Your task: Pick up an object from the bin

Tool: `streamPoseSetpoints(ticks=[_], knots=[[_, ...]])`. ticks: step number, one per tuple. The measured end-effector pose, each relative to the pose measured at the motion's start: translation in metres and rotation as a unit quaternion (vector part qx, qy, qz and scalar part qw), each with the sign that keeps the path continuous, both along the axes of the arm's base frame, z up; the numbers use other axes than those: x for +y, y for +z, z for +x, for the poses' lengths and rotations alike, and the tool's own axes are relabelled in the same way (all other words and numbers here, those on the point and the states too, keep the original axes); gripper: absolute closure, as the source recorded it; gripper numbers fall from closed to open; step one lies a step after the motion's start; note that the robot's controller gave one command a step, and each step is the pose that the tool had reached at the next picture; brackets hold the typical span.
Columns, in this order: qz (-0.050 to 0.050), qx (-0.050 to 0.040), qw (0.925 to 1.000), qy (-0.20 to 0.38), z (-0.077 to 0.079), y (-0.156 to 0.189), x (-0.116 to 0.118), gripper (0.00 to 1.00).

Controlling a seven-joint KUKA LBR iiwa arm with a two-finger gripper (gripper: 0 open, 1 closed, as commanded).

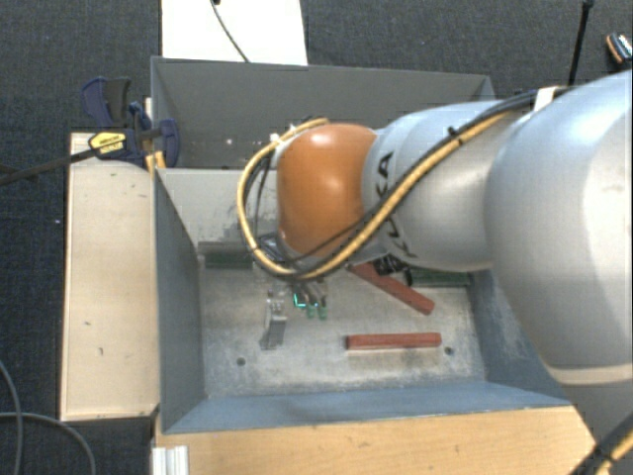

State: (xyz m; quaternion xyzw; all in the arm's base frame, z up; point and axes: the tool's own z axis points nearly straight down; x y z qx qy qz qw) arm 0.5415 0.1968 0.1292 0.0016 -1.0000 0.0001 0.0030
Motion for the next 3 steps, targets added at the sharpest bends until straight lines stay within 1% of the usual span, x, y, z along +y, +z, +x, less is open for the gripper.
streamPoseSetpoints(ticks=[1, 2, 3], knots=[[-0.001, -0.0007, 0.9991, 0.042, 0.0, -0.062, -0.07, 0.0], [-0.001, -0.0057, 0.9936, 0.113, 0.02, -0.059, -0.132, 0.0], [0.0, -0.0028, 0.9649, 0.263, -0.009, -0.038, -0.206, 0.0]])
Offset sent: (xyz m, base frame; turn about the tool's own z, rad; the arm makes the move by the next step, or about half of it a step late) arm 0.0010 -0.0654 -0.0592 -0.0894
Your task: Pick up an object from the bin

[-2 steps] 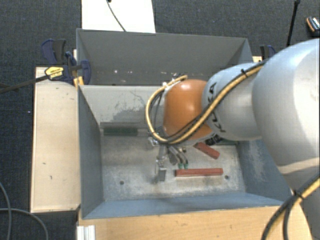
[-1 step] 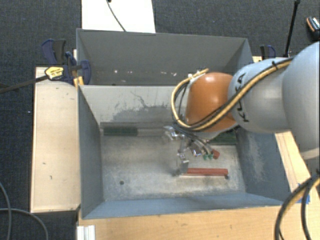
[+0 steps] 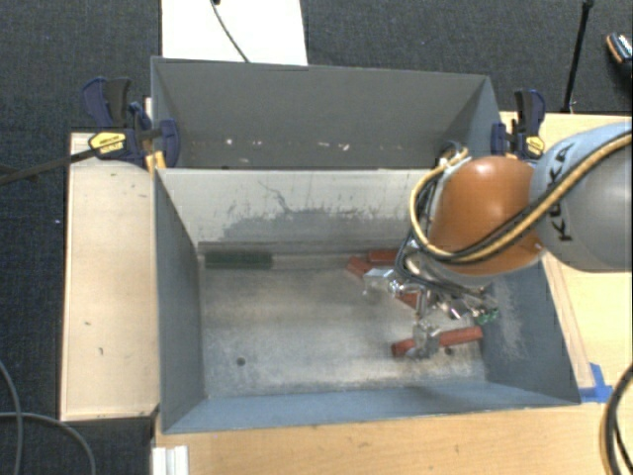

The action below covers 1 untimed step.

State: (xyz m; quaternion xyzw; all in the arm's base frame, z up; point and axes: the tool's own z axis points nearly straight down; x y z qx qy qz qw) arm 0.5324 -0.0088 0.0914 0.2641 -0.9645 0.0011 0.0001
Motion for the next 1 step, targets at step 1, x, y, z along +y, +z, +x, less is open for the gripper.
streamPoseSetpoints(ticks=[1], knots=[[0.0, 0.0023, 0.9997, 0.024, -0.011, -0.0221, -0.071, 0.0]])
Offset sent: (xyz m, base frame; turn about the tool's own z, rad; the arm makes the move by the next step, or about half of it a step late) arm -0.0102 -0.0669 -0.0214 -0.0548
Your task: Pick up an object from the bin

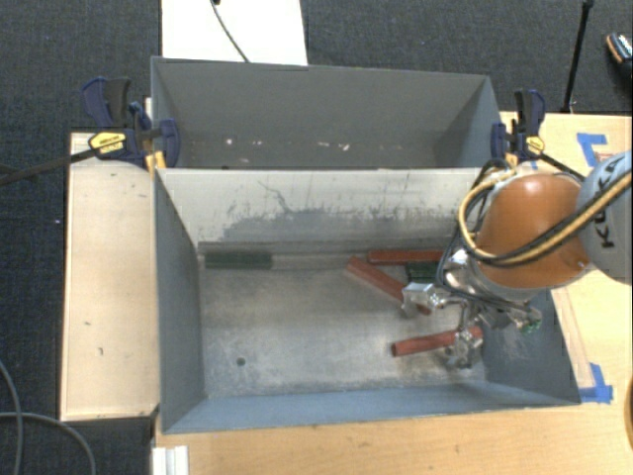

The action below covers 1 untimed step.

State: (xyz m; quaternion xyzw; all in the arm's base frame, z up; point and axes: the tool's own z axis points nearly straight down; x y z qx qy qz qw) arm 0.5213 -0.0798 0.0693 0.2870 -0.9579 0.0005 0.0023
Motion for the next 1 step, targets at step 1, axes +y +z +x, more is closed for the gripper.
streamPoseSetpoints(ticks=[1], knots=[[0.002, -0.0005, 1.0, 0.0, 0.0009, 0.001, 0.0043, 1.0]])
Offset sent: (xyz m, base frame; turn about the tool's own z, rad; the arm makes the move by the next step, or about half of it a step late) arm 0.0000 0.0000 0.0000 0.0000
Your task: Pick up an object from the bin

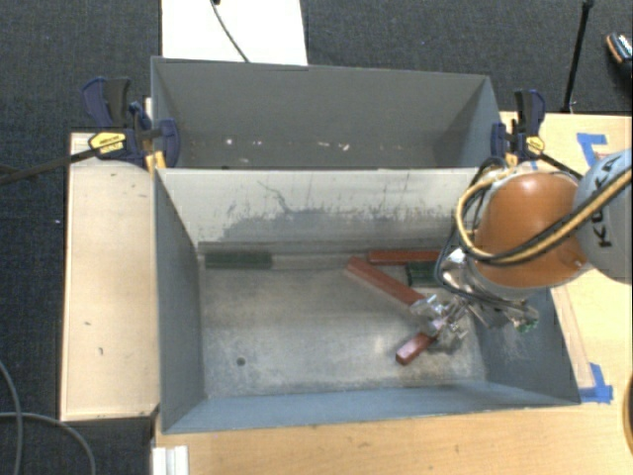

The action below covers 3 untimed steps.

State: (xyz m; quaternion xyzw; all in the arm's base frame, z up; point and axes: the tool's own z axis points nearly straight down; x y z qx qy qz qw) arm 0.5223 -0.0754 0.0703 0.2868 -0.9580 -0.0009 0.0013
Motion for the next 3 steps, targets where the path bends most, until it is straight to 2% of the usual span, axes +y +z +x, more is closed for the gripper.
streamPoseSetpoints(ticks=[1, 2, 3], knots=[[0.0, 0.0001, 1.0, -0.001, 0.0, 0.0, 0.0, 0.0], [0.0, 0.0006, 1.0, -0.004, 0.0, 0.0, 0.0, 1.0], [-0.001, -0.0069, 0.998, 0.063, 0.003, 0.146, -0.002, 1.0]])
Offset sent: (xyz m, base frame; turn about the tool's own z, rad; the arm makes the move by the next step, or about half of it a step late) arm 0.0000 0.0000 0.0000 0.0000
